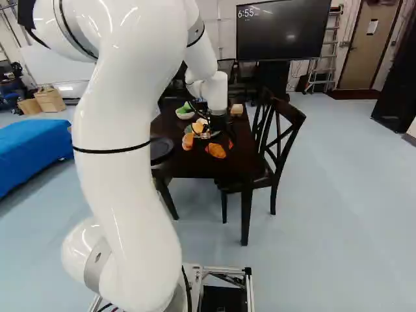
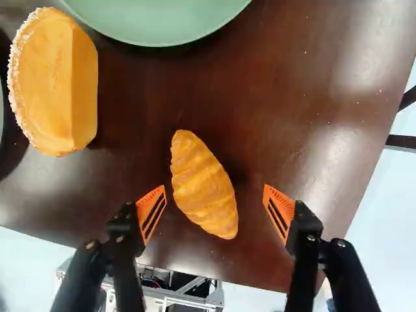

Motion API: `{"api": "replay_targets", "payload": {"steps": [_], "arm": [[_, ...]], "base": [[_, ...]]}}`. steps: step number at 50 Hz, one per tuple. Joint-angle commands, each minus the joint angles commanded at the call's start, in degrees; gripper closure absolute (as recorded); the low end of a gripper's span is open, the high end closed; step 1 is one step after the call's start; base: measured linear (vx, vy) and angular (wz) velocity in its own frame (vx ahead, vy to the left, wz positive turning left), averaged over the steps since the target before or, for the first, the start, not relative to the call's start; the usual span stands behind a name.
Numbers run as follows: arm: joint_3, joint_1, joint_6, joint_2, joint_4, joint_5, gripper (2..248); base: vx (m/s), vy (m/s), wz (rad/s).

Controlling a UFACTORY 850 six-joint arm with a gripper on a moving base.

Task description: Move the croissant to the empty plate

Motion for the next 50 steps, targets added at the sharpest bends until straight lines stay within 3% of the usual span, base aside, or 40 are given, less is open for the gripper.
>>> {"api": "replay_targets", "payload": {"steps": [4, 5, 19, 20, 25, 26, 50], "arm": [[0.0, 0.0, 0.0, 0.0, 0.0, 0.0, 42], [0.0, 0.0, 0.0, 0.0, 0.0, 0.0, 54], [0.0, 0.0, 0.0, 0.0, 0.0, -1.1, 78], [0.0, 0.0, 0.0, 0.0, 0.0, -1.1, 91], [0.0, 0.0, 0.0, 0.0, 0.0, -1.1, 91], [0.0, 0.0, 0.0, 0.0, 0.0, -1.1, 103], [0.0, 0.0, 0.0, 0.0, 0.0, -1.1, 112]], "base": [[0.0, 0.0, 0.0], [0.0, 0.0, 0.0], [0.0, 0.0, 0.0], [0.0, 0.0, 0.0], [0.0, 0.0, 0.0], [0.0, 0.0, 0.0], [0.0, 0.0, 0.0]]}}
